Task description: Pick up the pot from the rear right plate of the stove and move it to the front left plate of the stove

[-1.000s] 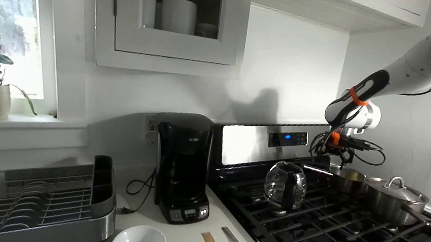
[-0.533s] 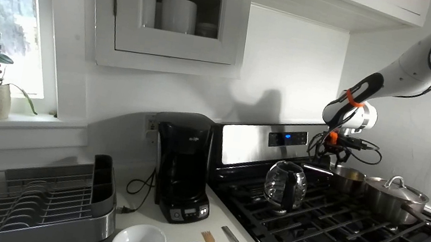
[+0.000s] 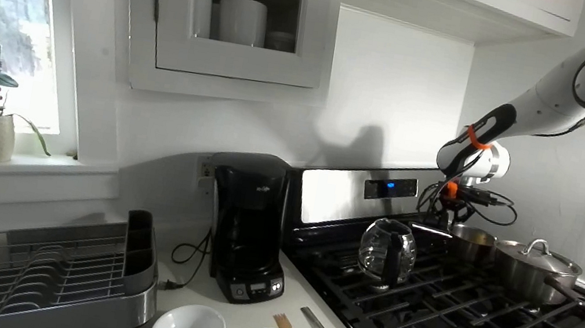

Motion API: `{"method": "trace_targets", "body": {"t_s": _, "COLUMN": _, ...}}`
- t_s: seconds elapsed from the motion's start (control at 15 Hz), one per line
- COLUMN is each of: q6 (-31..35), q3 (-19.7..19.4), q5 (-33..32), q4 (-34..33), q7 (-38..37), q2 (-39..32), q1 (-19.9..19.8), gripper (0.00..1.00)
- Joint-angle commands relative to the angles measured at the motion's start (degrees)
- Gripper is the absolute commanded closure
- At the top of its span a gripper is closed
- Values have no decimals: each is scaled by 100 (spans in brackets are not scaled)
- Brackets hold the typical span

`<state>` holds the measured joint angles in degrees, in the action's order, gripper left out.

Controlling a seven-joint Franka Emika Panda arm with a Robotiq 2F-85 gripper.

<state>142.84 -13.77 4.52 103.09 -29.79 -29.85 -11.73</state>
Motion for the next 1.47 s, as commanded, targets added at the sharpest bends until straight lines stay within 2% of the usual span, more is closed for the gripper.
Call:
{"method": "trace_targets", "body": {"t_s": 0.0, "q6": -114, "q3": -69, "q5": 121, "q4": -214, "q7": 57, "q2": -154, "q1": 29, "gripper": 68}}
{"method": "trace_targets", "body": {"t_s": 0.07, "q6": -145, "q3": -95, "q5": 100, "q4": -224, "q7": 32, "q2": -156, "q1": 39, "gripper": 63}}
{"method": "trace_targets", "body": {"t_s": 0.2, "q6": -162, "q3": -131, "q5": 70, "q4": -218, "q7": -2, "q2": -157, "q1": 57, "gripper": 59}}
{"method": "trace_targets", "body": {"t_s": 0.27, "q6": -179, "q3": -140, "q5": 70, "q4": -221, "q7": -8, "q2": -156, "q1": 57, "gripper": 53}}
{"method": "trace_targets", "body": {"t_s": 0.47, "q6": -240, "q3": -160, "q5": 67, "q4": -236, "q7": -14, "q2": -169, "q1": 54, "gripper": 53}}
{"method": "trace_targets", "body": {"t_s": 0.6, "q6": -270, "q3": -163, "q5": 72, "q4": -252, "q7": -5, "q2": -179, "q1": 47, "gripper": 59}}
{"method": "trace_targets", "body": {"t_s": 0.73, "q6": -288, "q3": -165, "q5": 72, "q4": -251, "q7": -8, "q2": -177, "q1": 50, "gripper": 72}}
{"method": "trace_targets", "body": {"t_s": 0.87, "q6": -325, "q3": -184, "q5": 46, "q4": -261, "q7": -28, "q2": -192, "q1": 62, "gripper": 92}}
{"method": "trace_targets", "body": {"t_s": 0.93, "q6": -354, "q3": -187, "q5": 45, "q4": -264, "q7": -38, "q2": -198, "q1": 64, "gripper": 91}}
{"method": "trace_targets", "body": {"t_s": 1.07, "q6": -382, "q3": -187, "q5": 50, "q4": -297, "q7": -40, "q2": -223, "q1": 60, "gripper": 98}}
{"method": "trace_targets", "body": {"t_s": 1.4, "q6": -643, "q3": -259, "q5": -4, "q4": -254, "q7": -165, "q2": 36, "q1": 149, "gripper": 95}}
